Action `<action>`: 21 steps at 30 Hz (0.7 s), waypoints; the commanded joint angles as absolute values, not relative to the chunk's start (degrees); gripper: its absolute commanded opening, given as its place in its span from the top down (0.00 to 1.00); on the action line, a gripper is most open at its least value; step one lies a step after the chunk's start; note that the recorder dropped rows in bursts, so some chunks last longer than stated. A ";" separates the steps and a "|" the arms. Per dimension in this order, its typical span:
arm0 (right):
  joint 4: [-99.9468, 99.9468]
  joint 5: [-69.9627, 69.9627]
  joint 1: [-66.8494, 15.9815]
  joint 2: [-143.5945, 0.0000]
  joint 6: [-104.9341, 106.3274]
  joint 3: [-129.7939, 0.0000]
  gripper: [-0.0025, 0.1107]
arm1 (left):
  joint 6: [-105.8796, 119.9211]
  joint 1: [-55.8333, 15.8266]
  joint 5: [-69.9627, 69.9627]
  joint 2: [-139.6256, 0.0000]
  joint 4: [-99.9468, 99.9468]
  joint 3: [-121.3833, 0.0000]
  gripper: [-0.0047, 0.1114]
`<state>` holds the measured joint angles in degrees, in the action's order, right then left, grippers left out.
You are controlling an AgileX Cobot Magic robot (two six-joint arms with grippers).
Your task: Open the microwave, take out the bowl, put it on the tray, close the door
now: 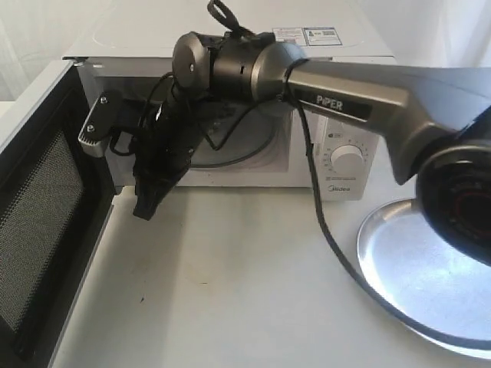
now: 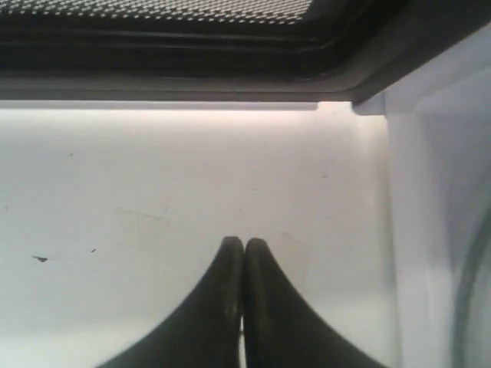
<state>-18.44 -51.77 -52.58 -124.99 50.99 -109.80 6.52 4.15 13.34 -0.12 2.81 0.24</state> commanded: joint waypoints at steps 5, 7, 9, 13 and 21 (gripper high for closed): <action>-17.88 -44.50 -53.63 -109.53 47.41 -100.04 0.98 | 6.23 3.94 13.32 0.00 2.55 0.00 0.96; -18.15 -43.01 -53.92 -104.17 46.86 -95.62 0.98 | 6.23 3.94 13.32 0.00 2.55 0.00 0.96; -18.29 -40.84 -54.21 -98.89 46.00 -89.99 0.98 | 6.23 3.94 13.32 0.00 2.55 0.00 0.96; -18.56 -29.17 -54.74 -86.95 45.75 -75.83 0.98 | 6.23 3.94 13.32 0.00 2.55 0.00 0.96; -18.14 20.34 -58.50 -70.80 45.75 -43.87 0.98 | 6.23 3.94 13.32 0.00 2.55 0.00 0.96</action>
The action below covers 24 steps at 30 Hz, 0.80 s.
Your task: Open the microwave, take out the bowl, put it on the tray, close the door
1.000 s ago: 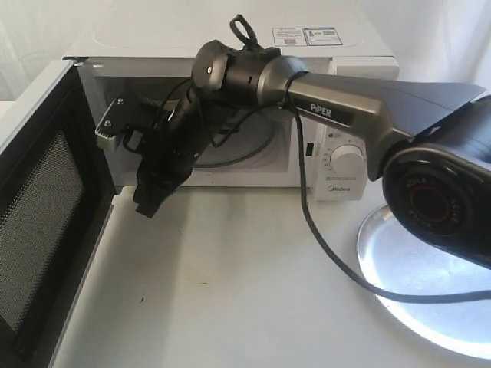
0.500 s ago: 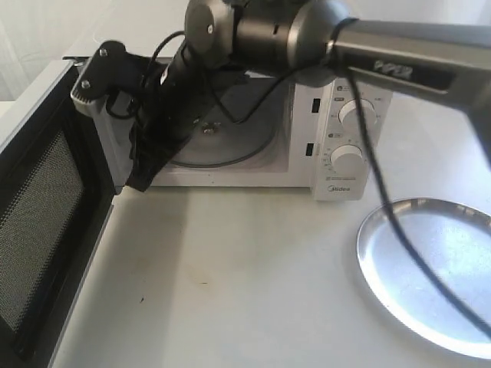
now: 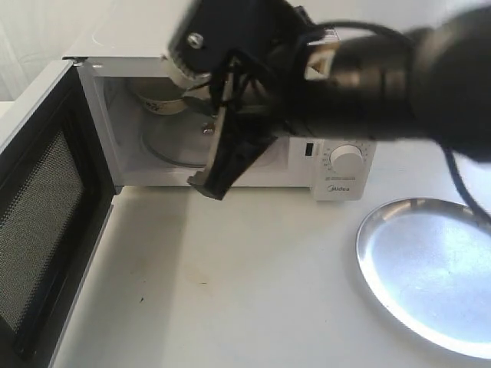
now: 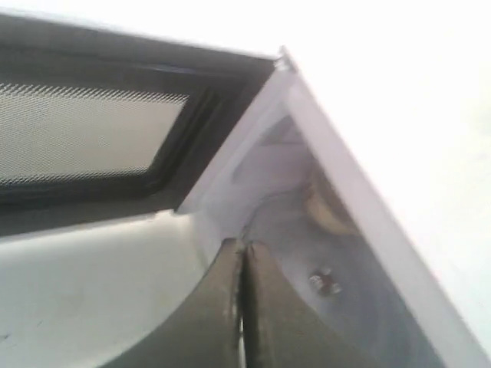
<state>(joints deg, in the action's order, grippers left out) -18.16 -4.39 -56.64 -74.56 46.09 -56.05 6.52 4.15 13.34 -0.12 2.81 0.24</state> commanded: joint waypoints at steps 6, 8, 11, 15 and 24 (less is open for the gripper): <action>-14.36 45.62 -59.34 -75.96 41.72 -33.20 0.98 | 6.23 3.94 13.32 0.00 2.55 0.00 0.96; -14.36 47.72 -59.34 -80.24 40.12 -33.68 0.98 | 6.23 3.94 13.32 0.00 2.55 0.00 0.96; -14.04 52.65 -59.34 -87.91 40.23 -36.34 0.98 | 6.23 3.94 13.32 0.00 2.55 0.00 0.96; -11.88 56.42 -59.34 -99.78 42.32 -43.77 0.98 | 6.23 3.94 13.32 0.00 2.55 0.00 0.96; -17.46 56.26 -55.95 -119.29 43.02 -65.00 0.98 | 6.23 3.94 13.32 0.00 2.55 0.00 0.96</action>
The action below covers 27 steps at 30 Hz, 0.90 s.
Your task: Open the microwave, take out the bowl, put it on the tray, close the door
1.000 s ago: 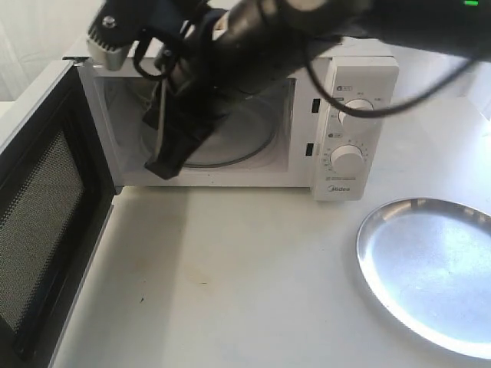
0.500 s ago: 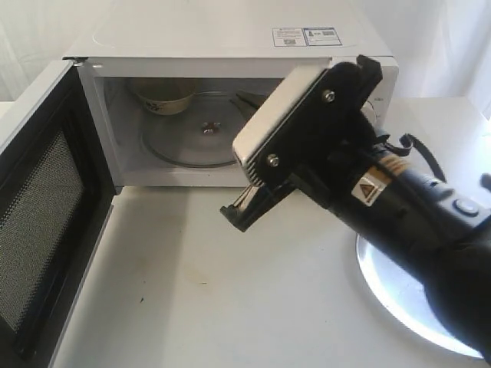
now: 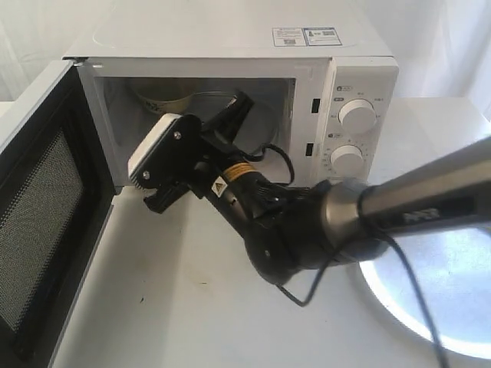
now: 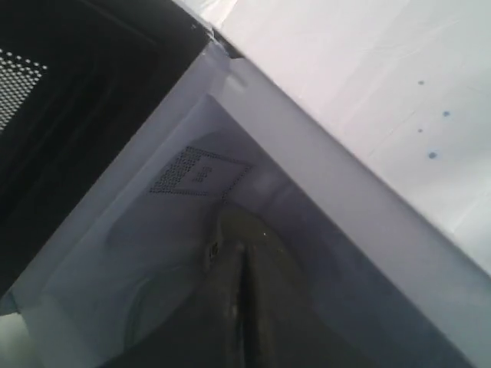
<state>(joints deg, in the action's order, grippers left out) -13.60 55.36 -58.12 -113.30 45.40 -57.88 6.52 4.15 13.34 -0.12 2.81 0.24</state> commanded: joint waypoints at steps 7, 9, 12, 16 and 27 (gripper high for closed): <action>-17.74 49.27 -52.76 -128.51 43.58 -78.19 0.98 | 6.23 3.94 13.32 0.00 2.55 0.00 0.96; -17.74 47.03 -51.91 -130.78 43.70 -81.99 0.98 | 6.23 3.94 13.32 0.00 2.55 0.00 0.96; -17.33 45.72 -51.32 -133.56 43.70 -86.56 0.98 | 6.23 3.94 13.32 0.00 2.55 0.00 0.96; -13.81 36.52 -50.38 -136.63 43.70 -93.56 0.98 | 6.23 3.94 13.32 0.00 2.55 0.00 0.96; -9.48 26.31 -48.31 -142.64 45.70 -105.85 0.92 | 6.23 3.94 13.32 0.00 2.55 0.00 0.96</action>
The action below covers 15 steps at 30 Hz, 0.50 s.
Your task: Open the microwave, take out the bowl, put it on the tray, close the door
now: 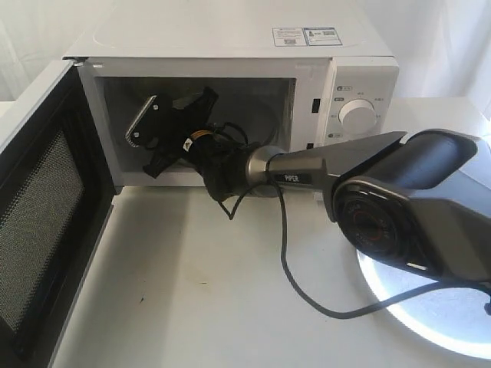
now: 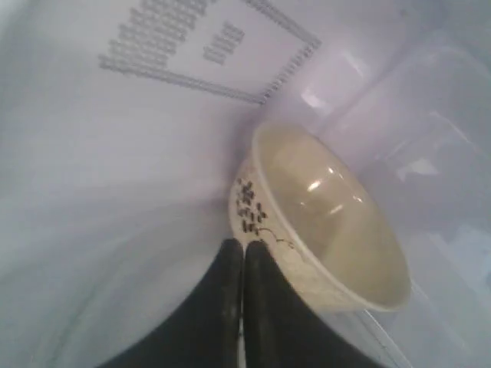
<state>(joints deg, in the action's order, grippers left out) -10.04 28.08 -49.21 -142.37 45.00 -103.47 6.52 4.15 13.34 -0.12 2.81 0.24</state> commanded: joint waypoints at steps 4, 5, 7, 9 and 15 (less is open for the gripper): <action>-9.36 26.03 -48.31 -142.91 47.85 -106.89 0.84 | 6.23 3.94 13.32 0.00 2.55 0.00 0.96; -9.36 26.27 -48.31 -142.91 48.96 -106.89 0.81 | 6.23 3.94 13.32 0.00 2.55 0.00 0.96; -8.69 26.27 -48.31 -143.03 49.35 -106.89 0.74 | 6.23 3.94 13.32 0.00 2.55 0.00 0.96; -7.27 26.27 -48.17 -143.50 49.49 -107.01 0.64 | 6.23 3.94 13.32 0.00 2.55 0.00 0.96; -8.12 24.06 -47.86 -146.05 49.49 -111.32 0.50 | 6.23 3.94 13.32 0.00 2.55 0.00 0.96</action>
